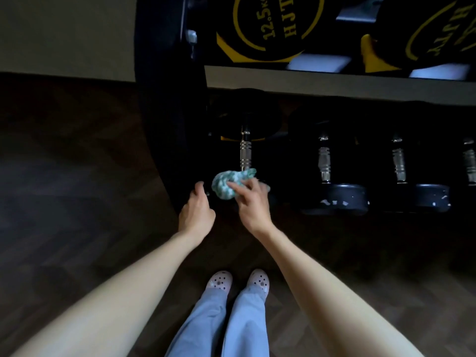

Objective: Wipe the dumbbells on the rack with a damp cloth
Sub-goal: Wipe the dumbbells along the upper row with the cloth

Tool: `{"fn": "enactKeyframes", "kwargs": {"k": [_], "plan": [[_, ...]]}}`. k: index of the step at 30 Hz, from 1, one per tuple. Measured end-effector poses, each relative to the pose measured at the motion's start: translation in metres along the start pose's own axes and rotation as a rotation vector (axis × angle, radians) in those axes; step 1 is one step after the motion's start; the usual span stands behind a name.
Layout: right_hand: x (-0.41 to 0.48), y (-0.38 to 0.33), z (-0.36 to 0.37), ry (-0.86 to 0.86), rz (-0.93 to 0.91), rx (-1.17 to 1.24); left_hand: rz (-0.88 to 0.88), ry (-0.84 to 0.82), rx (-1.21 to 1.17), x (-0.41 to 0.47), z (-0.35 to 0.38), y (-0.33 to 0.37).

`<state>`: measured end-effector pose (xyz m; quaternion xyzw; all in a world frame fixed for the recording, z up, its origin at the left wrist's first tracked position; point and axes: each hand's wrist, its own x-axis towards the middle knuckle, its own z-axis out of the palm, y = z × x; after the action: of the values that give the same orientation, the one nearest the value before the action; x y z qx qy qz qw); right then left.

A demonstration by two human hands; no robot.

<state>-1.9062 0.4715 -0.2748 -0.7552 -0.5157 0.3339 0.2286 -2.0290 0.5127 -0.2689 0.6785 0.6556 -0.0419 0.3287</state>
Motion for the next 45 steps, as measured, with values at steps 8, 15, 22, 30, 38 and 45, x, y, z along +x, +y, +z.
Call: {"fn": "enactKeyframes", "kwargs": {"k": [8, 15, 22, 30, 38, 45], "plan": [[-0.005, 0.001, -0.008, -0.189, 0.059, 0.099, 0.1, -0.137, -0.138, 0.006, -0.013, 0.001], [-0.027, 0.032, -0.038, -0.176, 0.572, 0.027, 0.228, -0.282, -0.078, 0.009, -0.009, 0.011], [-0.029, 0.044, -0.072, 0.157, 0.778, 0.717, -0.085, -0.053, -0.297, 0.017, -0.016, 0.014], [0.005, 0.014, -0.089, -0.199, 0.59, 1.112, 0.001, -0.524, -0.748, 0.008, -0.04, 0.049], [0.042, 0.032, -0.121, -0.19, 0.502, 0.736, -0.098, -0.058, -1.009, 0.034, -0.051, 0.08], [0.099, 0.032, -0.125, 0.024, 0.466, 0.606, -0.017, 0.096, -0.706, 0.077, -0.051, 0.105]]}}
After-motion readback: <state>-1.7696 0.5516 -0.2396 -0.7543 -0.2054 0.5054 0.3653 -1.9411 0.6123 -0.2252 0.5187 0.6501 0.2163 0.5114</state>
